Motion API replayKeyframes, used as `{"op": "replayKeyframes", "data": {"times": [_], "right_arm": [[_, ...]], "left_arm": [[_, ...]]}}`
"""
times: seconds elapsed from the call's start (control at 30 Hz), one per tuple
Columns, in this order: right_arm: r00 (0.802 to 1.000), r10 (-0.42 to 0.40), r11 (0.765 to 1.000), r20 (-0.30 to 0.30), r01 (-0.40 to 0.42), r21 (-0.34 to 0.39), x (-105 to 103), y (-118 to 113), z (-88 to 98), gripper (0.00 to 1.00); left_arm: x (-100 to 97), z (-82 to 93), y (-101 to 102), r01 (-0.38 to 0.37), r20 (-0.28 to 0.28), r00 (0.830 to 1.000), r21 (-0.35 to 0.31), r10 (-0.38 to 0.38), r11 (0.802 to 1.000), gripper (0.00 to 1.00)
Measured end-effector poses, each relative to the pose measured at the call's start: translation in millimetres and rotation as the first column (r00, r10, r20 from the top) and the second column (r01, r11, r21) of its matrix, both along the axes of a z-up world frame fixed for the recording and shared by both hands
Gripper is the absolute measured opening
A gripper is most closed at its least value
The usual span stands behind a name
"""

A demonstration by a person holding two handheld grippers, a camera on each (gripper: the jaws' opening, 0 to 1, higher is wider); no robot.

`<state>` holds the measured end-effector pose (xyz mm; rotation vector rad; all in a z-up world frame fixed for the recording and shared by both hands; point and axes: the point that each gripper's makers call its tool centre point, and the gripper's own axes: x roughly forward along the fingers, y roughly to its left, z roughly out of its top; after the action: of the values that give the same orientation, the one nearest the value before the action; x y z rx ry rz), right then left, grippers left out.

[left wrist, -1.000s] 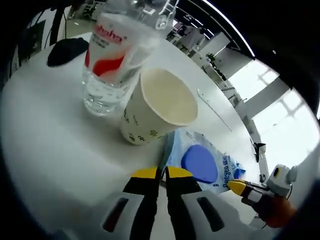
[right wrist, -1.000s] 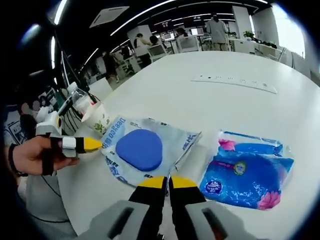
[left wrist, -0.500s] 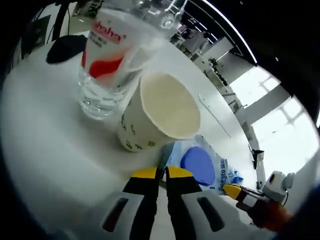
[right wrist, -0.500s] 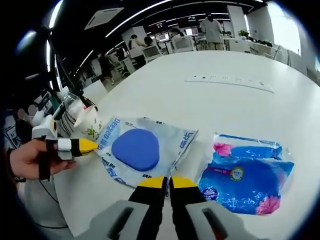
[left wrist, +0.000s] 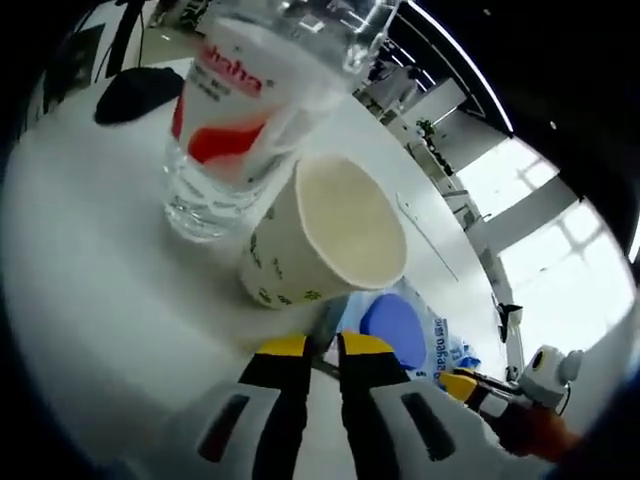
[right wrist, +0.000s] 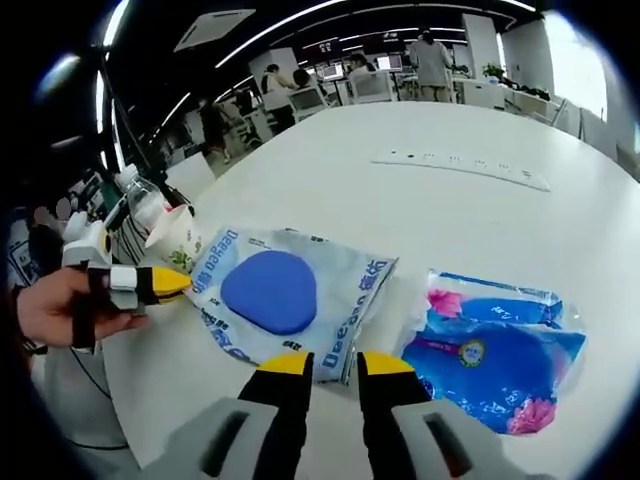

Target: Arrange the tabletop items into an orderly group along one side of the table until the central work area is clear of visible clutter.

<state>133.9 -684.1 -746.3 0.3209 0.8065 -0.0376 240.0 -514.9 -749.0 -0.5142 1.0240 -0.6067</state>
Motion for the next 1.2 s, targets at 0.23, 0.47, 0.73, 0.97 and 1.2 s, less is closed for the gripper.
{"op": "replayKeyframes", "data": {"times": [0.23,0.47,0.73,0.97,1.2], "right_arm": [[1.000,-0.001,1.000,0.008,0.001,0.008,-3.9,4.0,5.5,0.18],[1.000,0.003,1.000,0.014,-0.003,0.010,-8.8,8.2,4.8,0.18],[1.000,-0.018,1.000,0.018,0.018,0.024,-22.2,9.6,8.0,0.18],[0.999,-0.045,0.998,0.010,0.044,0.037,-32.6,3.8,5.1,0.19],[0.999,-0.049,0.998,0.008,0.048,0.040,-44.8,7.1,6.1,0.19]], "left_arm": [[3.2,1.9,10.9,-0.012,0.009,1.000,0.009,0.012,1.000,0.13],[0.0,3.0,22.7,-0.009,0.016,1.000,0.017,0.009,1.000,0.12],[-14.4,5.3,32.1,0.006,0.023,1.000,0.028,-0.007,1.000,0.12],[-26.6,4.3,33.4,0.057,0.033,0.998,0.048,-0.058,0.997,0.12],[-57.3,8.5,30.6,0.103,0.035,0.994,0.067,-0.106,0.992,0.12]]}}
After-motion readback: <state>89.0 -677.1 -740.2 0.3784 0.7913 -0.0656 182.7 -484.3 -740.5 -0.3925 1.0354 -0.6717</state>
